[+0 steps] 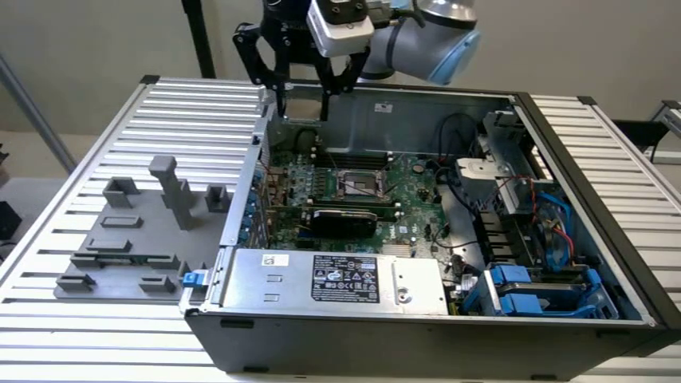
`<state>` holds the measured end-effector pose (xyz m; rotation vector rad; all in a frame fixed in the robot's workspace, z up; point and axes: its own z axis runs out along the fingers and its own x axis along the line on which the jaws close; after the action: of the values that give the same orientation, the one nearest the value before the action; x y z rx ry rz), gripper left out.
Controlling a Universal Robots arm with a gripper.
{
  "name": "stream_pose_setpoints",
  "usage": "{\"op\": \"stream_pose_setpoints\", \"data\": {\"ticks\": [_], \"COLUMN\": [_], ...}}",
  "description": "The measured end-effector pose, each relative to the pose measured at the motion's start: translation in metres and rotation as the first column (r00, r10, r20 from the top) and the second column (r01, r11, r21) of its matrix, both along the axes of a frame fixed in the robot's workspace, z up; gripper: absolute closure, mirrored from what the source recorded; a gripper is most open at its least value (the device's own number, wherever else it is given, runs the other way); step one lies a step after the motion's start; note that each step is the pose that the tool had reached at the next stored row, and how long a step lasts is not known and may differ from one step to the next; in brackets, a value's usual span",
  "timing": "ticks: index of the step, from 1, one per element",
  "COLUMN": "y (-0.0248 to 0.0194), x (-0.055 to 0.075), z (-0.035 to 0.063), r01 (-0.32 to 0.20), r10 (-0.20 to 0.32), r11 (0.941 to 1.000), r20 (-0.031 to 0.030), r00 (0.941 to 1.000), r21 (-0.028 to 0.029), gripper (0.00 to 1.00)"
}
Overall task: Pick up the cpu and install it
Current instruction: 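Pick up the cpu and move it towards the insertion slot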
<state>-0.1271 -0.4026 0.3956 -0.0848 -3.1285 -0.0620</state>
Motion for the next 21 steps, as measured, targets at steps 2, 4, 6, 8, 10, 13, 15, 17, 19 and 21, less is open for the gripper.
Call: {"op": "stream_pose_setpoints", "data": {"ticks": [2,4,6,8,10,13,15,17,19,21], "y": [0.0057,0.0112,0.0168,0.0223,0.0278,0.0359,0.0411,0.0462,0.0513,0.0566], "x": [0.007,0.014,0.021,0.028,0.035,0.047,0.055,0.063,0.071,0.078], "z": [-0.0023,-0.0047,-0.007,-0.0094,-0.0119,-0.0159,-0.0187,-0.0215,-0.0246,-0.0276], "r01": [0.0,0.0,0.0,0.0,0.0,0.0,0.0,0.0,0.0,0.0], "r10": [0.0,0.0,0.0,0.0,0.0,0.0,0.0,0.0,0.0,0.0], "r11": [1.0,1.0,1.0,1.0,1.0,1.0,1.0,1.0,1.0,1.0], "r20": [0.0,0.0,0.0,0.0,0.0,0.0,0.0001,0.0,0.0001,0.0], "r00": [1.0,1.0,1.0,1.0,1.0,1.0,1.0,1.0,1.0,1.0], "r21": [0.0001,0.0001,0.0001,0.0,0.0001,0.0,0.0001,0.0,0.0001,0.0], "gripper": [0.45,0.45,0.45,0.45,0.45,0.45,0.45,0.45,0.45,0.45]}}
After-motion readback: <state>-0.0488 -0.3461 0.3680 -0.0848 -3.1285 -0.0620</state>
